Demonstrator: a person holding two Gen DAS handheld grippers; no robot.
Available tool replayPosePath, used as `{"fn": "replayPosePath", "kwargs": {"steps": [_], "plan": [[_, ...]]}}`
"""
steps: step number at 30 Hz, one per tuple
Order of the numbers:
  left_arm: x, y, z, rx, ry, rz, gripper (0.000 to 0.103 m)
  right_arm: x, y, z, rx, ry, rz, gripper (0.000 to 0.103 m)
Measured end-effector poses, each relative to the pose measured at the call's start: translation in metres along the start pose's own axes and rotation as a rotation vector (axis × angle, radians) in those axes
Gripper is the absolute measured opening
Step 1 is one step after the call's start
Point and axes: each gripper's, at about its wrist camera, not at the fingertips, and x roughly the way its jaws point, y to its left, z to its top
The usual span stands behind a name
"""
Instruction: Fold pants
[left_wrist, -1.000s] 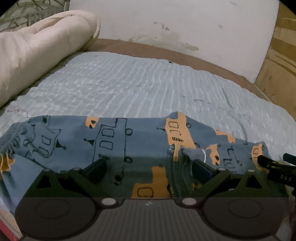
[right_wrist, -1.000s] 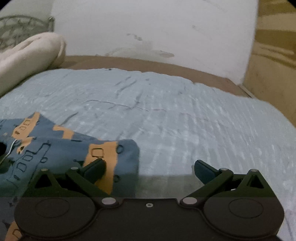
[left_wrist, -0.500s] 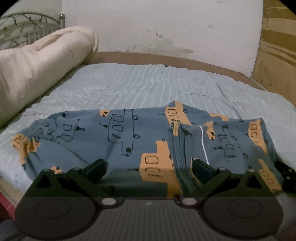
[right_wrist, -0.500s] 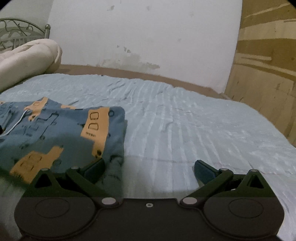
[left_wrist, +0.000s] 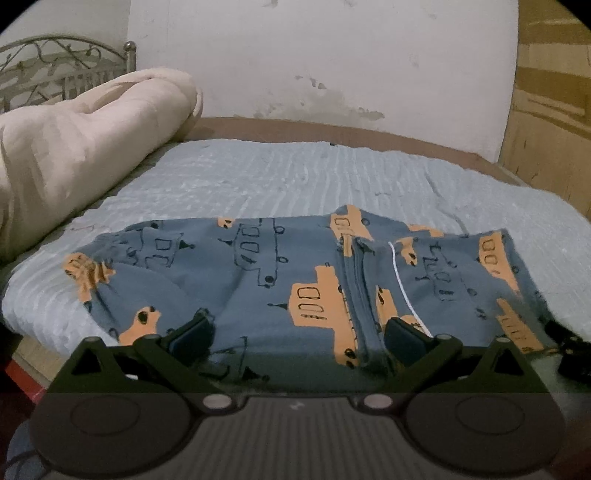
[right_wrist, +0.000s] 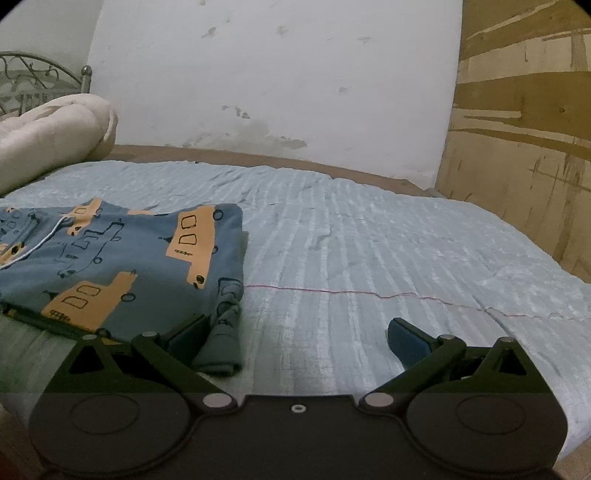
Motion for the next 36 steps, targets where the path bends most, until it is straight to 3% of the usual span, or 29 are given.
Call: {"fn": "replayPosePath", "kwargs": {"steps": [7, 13, 20, 28, 36], "plan": [[-0.025, 0.028, 0.008, -0.105, -0.029, 0.022, 0.102, -0.023, 0.011, 0.016, 0.012, -0.113, 0.032, 0.102], [-0.036, 0.063, 0.012, -0.158, -0.058, 0.110, 0.102, -0.013, 0.053, 0.040, -0.042, -0.132, 0.167, 0.102], [-0.018, 0.108, 0.017, -0.226, -0.062, 0.202, 0.102, 0.001, 0.112, 0.065, -0.126, -0.146, 0.303, 0.102], [0.013, 0.123, 0.022, -0.229, -0.072, 0.198, 0.102, 0.024, 0.148, 0.064, -0.199, -0.105, 0.285, 0.102], [0.027, 0.119, 0.012, -0.222, -0.091, 0.158, 0.102, 0.031, 0.146, 0.048, -0.180, -0.115, 0.302, 0.102]]}}
